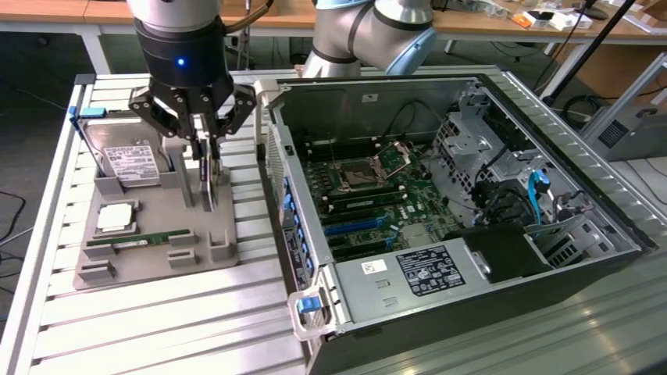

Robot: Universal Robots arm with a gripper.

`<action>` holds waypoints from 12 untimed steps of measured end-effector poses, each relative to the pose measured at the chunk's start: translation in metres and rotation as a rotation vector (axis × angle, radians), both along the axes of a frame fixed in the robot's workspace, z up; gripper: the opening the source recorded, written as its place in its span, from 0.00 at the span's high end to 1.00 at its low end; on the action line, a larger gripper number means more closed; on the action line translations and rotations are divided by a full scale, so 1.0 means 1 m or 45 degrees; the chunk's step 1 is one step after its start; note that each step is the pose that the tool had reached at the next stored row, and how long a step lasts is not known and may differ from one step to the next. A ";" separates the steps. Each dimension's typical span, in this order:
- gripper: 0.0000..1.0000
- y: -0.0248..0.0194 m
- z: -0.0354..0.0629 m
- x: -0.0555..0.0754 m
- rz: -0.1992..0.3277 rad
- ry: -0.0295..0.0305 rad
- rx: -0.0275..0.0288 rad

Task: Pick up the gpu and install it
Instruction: 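Pick up the gpu and move the gpu toward the slot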

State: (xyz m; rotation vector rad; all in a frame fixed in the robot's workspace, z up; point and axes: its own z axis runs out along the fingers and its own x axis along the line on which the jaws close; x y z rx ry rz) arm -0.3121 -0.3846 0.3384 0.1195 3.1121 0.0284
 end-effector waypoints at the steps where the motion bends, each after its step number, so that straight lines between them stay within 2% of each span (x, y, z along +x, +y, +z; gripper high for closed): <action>1: 0.73 0.0000 0.0003 0.000 0.000 0.0000 0.0000; 12: 0.73 0.0000 0.0041 0.000 0.000 -0.0001 0.0000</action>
